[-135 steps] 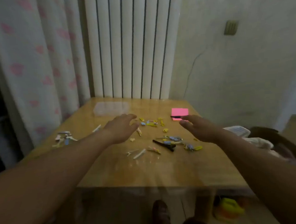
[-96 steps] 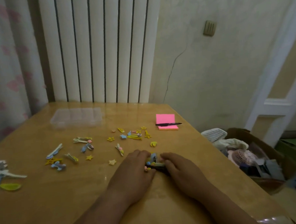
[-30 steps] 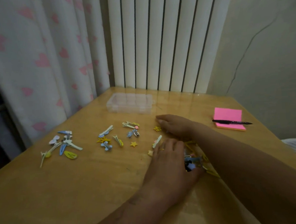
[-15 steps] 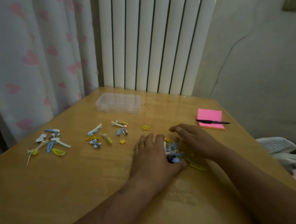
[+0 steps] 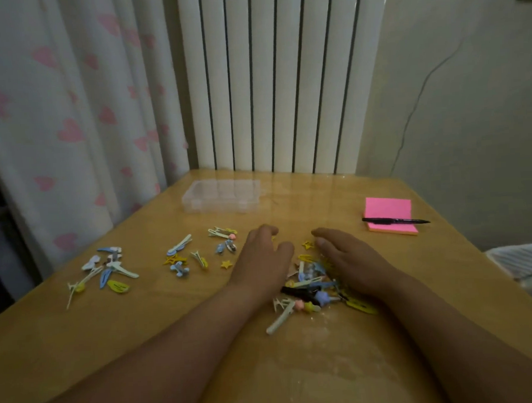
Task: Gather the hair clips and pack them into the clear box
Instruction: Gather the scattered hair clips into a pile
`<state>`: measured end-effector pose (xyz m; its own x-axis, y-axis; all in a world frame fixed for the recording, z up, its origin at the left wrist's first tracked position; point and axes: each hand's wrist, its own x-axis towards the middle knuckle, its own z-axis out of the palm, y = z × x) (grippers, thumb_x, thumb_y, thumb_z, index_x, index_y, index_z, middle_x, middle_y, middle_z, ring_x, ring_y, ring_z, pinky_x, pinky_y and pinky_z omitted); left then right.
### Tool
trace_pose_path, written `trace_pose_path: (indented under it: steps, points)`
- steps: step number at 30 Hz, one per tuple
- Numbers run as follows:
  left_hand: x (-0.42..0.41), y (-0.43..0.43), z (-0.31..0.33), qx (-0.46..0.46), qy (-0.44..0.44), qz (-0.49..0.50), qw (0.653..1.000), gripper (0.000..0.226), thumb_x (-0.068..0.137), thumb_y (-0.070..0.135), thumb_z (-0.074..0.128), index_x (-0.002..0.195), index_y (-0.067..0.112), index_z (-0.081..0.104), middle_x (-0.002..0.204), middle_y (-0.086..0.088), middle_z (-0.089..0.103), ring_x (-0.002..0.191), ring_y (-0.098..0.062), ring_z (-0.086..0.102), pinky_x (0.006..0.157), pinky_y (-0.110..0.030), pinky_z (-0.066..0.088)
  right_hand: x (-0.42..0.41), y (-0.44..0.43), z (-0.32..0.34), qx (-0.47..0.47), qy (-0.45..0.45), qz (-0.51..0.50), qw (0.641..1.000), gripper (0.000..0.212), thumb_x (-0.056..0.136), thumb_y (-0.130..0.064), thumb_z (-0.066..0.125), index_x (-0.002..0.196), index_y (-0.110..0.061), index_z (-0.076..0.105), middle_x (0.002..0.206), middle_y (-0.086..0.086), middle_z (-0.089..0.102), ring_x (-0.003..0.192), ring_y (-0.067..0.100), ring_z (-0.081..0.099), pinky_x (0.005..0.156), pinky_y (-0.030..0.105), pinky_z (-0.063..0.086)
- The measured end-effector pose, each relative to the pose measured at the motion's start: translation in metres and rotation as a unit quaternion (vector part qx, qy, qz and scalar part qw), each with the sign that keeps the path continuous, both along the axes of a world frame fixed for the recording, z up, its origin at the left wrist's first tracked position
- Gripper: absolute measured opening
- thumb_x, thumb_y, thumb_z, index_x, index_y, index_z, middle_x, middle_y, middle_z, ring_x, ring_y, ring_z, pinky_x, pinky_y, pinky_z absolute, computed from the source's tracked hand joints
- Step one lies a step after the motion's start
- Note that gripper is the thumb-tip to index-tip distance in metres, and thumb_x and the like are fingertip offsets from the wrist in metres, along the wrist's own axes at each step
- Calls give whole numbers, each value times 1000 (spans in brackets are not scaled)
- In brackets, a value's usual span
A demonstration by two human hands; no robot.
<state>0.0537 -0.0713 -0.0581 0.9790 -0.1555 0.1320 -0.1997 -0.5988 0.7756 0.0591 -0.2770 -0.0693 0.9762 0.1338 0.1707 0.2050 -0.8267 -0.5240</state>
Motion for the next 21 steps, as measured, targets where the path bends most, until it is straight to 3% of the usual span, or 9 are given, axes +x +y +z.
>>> trace_pose_path:
  steps: [3, 5, 9, 11, 13, 16, 18, 21]
  points:
    - [25, -2, 6, 167, 48, -28, 984, 53, 109, 38, 38, 157, 17, 41, 166, -6, 37, 149, -28, 38, 123, -49, 28, -3, 7, -1, -64, 35, 44, 996, 49, 112, -48, 34, 155, -30, 48, 162, -8, 45, 150, 13, 37, 119, 30, 27]
    - [28, -6, 7, 248, 46, -50, 966, 49, 112, 33, 32, 155, 13, 44, 166, -8, 37, 151, -30, 34, 125, -54, 20, -9, 7, -1, -34, 55, 54, 996, 49, 111, -50, 34, 153, -33, 52, 159, -11, 48, 148, 11, 40, 118, 30, 30]
    - [22, 0, -4, 143, 10, -98, 985, 46, 111, 31, 36, 153, 19, 50, 157, -4, 52, 141, -23, 48, 111, -32, 39, -17, 4, -2, 60, 35, 62, 996, 42, 112, -47, 34, 129, -34, 70, 128, -14, 69, 114, 2, 62, 103, 32, 49]
    - [17, 6, -10, 62, -1, -106, 992, 44, 107, 34, 38, 144, 26, 59, 143, 4, 64, 131, -15, 57, 108, -32, 45, -17, 2, -1, 119, -9, 26, 992, 42, 112, -42, 33, 121, -31, 73, 121, -15, 70, 109, -1, 62, 92, 26, 50]
    - [13, 10, -12, -21, 6, -116, 993, 42, 104, 33, 37, 135, 28, 66, 126, 9, 73, 120, -7, 64, 103, -31, 50, -15, 0, 0, 159, -22, -21, 987, 44, 112, -43, 32, 128, -29, 70, 127, -13, 67, 115, 5, 61, 93, 25, 48]
    - [7, 14, -13, -91, 18, -128, 987, 38, 110, 21, 36, 130, 24, 68, 114, 7, 78, 112, -2, 69, 91, -26, 53, -16, -1, -3, 117, 17, -25, 993, 49, 111, -52, 30, 142, -30, 62, 141, -7, 63, 124, 12, 58, 103, 34, 45]
    - [1, 18, -15, -96, -1, -129, 987, 35, 111, 23, 38, 129, 24, 68, 117, 8, 77, 113, -4, 68, 96, -30, 54, -21, 6, -4, 90, 42, 9, 995, 49, 110, -55, 32, 146, -34, 58, 141, -8, 63, 123, 10, 58, 103, 32, 45]
    - [1, 31, -17, 5, -105, -77, 991, 30, 109, 29, 45, 126, 25, 69, 123, 10, 69, 116, -7, 61, 100, -33, 50, -27, 23, -5, 101, 46, 50, 993, 45, 109, -55, 34, 147, -40, 55, 139, -14, 61, 125, 7, 57, 104, 30, 45]
